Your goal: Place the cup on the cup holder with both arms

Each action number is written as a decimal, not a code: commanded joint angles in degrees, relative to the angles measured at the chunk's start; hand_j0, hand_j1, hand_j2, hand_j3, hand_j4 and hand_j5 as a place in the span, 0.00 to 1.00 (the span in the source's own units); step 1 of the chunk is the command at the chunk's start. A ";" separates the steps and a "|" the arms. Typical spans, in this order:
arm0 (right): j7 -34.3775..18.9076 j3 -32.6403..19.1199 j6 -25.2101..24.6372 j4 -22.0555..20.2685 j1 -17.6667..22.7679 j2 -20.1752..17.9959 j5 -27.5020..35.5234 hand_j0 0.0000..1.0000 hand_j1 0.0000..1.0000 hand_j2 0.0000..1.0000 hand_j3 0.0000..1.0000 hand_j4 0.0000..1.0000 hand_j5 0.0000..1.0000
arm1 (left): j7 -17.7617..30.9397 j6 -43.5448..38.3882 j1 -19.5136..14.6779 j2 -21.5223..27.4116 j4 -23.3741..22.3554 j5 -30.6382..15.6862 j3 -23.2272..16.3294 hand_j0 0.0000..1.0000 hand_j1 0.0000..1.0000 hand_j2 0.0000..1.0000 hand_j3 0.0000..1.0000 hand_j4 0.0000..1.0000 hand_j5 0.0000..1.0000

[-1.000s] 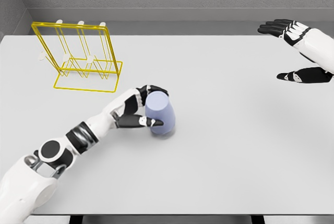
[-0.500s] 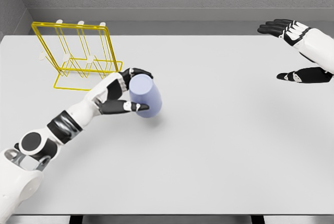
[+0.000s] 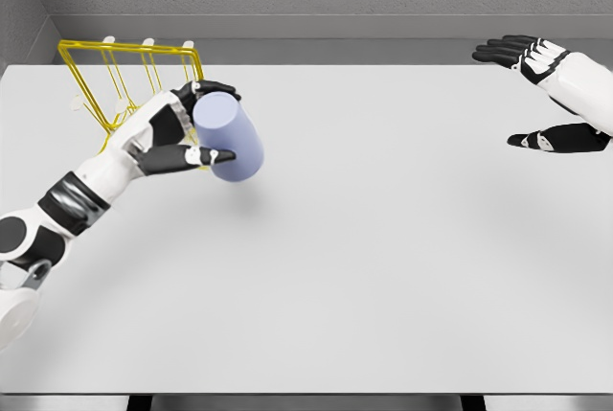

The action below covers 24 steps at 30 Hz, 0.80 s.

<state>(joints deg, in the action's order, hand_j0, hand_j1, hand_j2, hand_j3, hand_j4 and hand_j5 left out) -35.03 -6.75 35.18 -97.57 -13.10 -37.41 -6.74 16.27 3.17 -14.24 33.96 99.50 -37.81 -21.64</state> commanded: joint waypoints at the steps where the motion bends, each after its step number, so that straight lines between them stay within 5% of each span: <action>1: 0.03 -0.02 -0.18 -0.07 0.00 -0.04 0.41 1.00 1.00 1.00 1.00 1.00 1.00 | -0.01 -0.09 -0.26 0.41 -0.45 -0.95 0.37 0.65 0.65 0.65 0.65 0.65 0.65; 17: 0.03 -0.02 -0.18 -0.08 0.00 -0.04 0.41 1.00 1.00 1.00 1.00 1.00 1.00 | -0.01 0.00 -2.55 2.43 -2.03 -2.10 2.92 0.65 0.65 0.65 0.65 0.65 0.65; 24: 0.03 -0.02 -0.18 0.10 0.00 -0.04 0.41 1.00 1.00 1.00 1.00 1.00 1.00 | -0.01 -0.09 -6.07 2.25 -6.60 -2.10 3.01 0.65 0.65 0.65 0.65 0.65 0.65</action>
<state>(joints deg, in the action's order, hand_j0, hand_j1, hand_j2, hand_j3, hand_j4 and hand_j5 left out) -35.03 -6.75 35.18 -97.57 -13.10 -37.44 -6.72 16.26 3.08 -20.74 36.21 94.20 -39.69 -18.71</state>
